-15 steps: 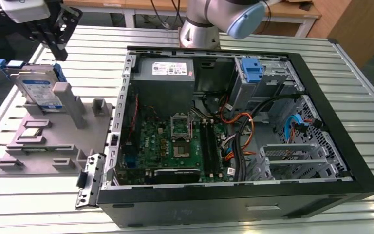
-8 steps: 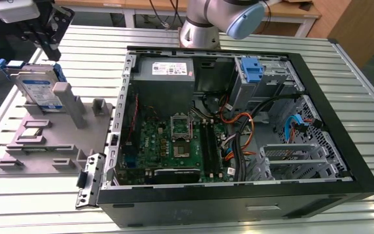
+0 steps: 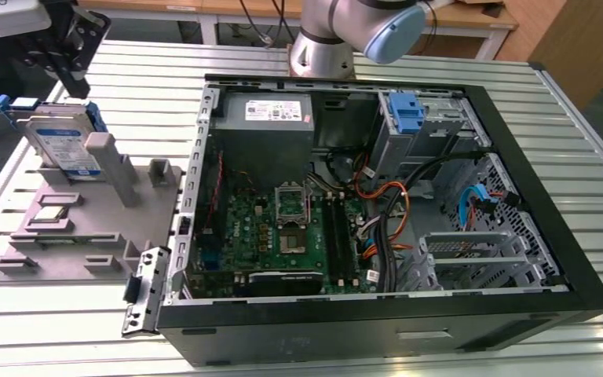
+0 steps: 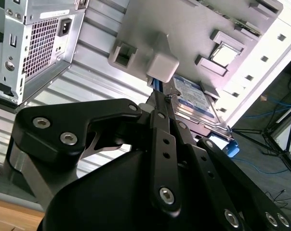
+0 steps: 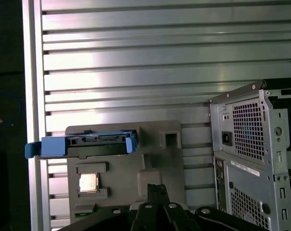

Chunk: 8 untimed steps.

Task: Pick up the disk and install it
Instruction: 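Reach for the disk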

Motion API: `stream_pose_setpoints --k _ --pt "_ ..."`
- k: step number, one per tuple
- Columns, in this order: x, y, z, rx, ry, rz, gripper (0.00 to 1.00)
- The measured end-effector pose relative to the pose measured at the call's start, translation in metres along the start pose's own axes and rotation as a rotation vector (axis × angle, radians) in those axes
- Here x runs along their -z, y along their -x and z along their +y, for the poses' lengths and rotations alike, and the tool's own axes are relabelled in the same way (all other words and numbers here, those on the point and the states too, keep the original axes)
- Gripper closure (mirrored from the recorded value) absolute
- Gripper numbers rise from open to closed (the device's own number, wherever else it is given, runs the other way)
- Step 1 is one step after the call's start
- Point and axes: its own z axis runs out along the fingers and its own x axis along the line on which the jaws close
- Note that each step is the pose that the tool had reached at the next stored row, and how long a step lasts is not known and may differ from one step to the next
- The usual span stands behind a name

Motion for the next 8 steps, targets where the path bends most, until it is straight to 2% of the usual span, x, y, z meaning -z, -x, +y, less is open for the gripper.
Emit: stream_pose_setpoints --k 8 --pt "-0.0004 -0.0104 -0.0008 0.0 0.0 0.0 0.9"
